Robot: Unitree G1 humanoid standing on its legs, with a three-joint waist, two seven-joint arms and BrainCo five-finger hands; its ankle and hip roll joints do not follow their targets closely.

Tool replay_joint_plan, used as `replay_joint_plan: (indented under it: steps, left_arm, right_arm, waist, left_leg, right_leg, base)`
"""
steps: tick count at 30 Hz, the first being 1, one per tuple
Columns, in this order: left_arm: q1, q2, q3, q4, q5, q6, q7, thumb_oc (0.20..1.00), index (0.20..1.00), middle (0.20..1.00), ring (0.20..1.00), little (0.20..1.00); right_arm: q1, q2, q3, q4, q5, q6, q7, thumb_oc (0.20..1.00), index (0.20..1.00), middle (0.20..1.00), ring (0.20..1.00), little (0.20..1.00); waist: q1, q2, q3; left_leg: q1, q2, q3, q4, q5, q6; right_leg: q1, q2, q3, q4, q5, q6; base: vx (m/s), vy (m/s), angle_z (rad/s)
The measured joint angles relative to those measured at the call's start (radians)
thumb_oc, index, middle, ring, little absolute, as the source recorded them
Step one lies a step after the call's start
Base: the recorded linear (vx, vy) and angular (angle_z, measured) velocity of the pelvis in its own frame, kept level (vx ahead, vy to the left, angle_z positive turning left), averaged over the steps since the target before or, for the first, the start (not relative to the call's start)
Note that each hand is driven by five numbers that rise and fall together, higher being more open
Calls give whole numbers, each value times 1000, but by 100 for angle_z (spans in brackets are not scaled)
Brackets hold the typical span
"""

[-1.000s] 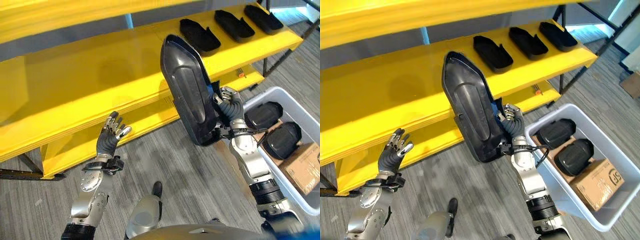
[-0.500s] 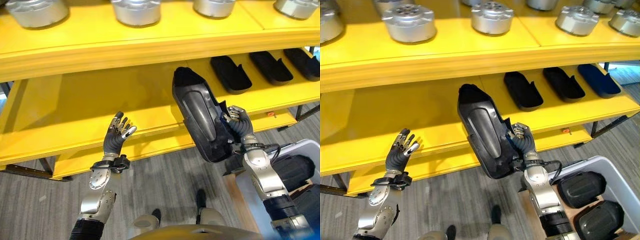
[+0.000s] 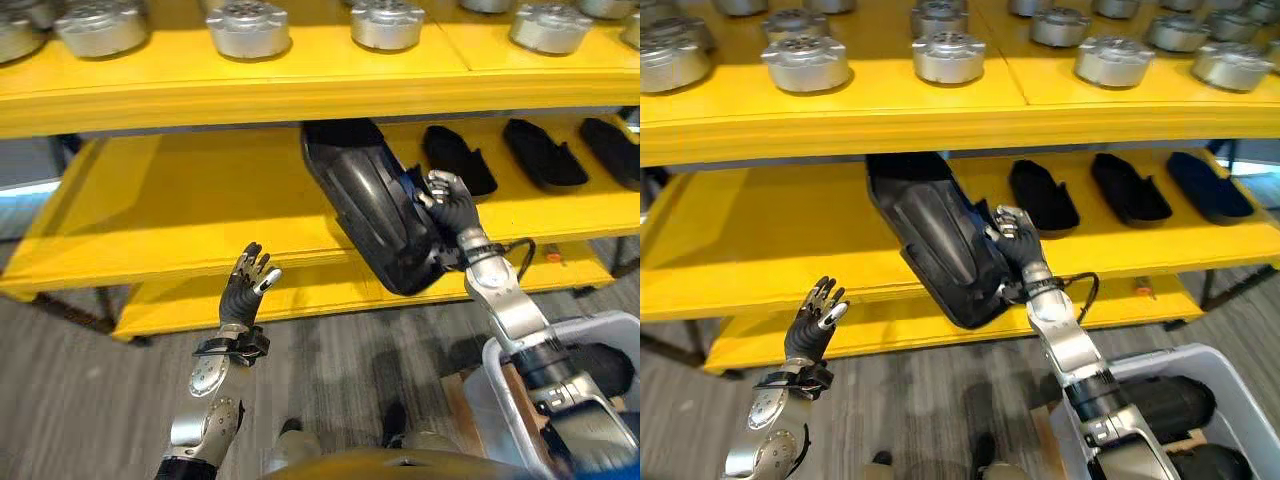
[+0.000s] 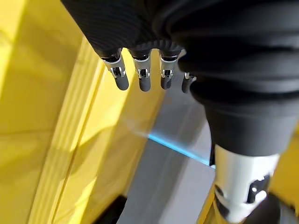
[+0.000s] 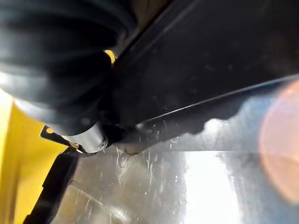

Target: Move parts from the plastic box to the shelf.

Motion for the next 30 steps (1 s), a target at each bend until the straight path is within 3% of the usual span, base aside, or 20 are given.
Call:
replay_joint_plan:
  steps: [1,4,10,12,18,25,30]
  left_arm:
    - [-9,6,-12,0,-6,0,0,1000,1000,1000,1000,1000]
    - [0,53,-12,0,-29,6,0,1000,1000,1000,1000,1000]
    - [-8,93,-6,-1,-29,5,-1,1000,1000,1000,1000,1000]
    - [-28,101,-10,0,-29,4,0,1000,1000,1000,1000,1000]
    - [-80,110,-31,-1,-44,-2,0,1000,1000,1000,1000,1000]
    - [-122,160,-85,-11,-78,-33,1,1000,1000,1000,1000,1000]
    - [-129,183,-101,-38,-108,-40,1,1000,1000,1000,1000,1000]
  right_arm:
    - [-39,12,17,11,-1,5,-6,200,200,200,200,200]
    - [-66,57,26,34,-11,7,-11,200,200,200,200,200]
    - [-128,81,18,159,-11,36,-45,200,200,200,200,200]
    - [-237,74,17,250,-11,46,-63,200,200,200,200,200]
    - [-433,16,16,437,-11,68,-101,200,200,200,200,200]
    - [-756,-114,42,819,6,98,-124,200,200,200,200,200]
    - [-844,-121,89,970,53,93,-108,200,200,200,200,200]
  waist:
    - [2,11,28]
    - [20,-14,61]
    - [30,-22,73]
    - [31,-15,105]
    - [73,-12,142]
    - [104,4,201]
    - [107,0,225]
  left_leg:
    - [-19,13,88,-9,-12,15]
    - [-2,4,114,-26,-6,4]
    - [-4,-40,119,-18,-14,7]
    - [-12,-49,121,-15,-14,7]
    - [-40,-66,115,-13,-15,8]
    - [-116,-86,95,15,-15,8]
    - [-136,-90,96,19,-15,9]
  right_leg:
    - [-18,-13,-32,28,-6,-3]
    - [-27,-32,-19,52,-16,5]
    - [-26,-72,-6,40,-1,38]
    - [-27,-77,-4,21,14,41]
    - [-29,-87,-4,-23,33,50]
    - [-67,-99,-6,-62,73,53]
    - [-73,-99,-4,-91,94,59]
  base:
    - [-14,53,136]
    - [59,96,7]
    - [9,92,1]
    - [-39,69,-2]
    - [-48,46,5]
    - [-52,26,6]
    - [-55,23,-1]
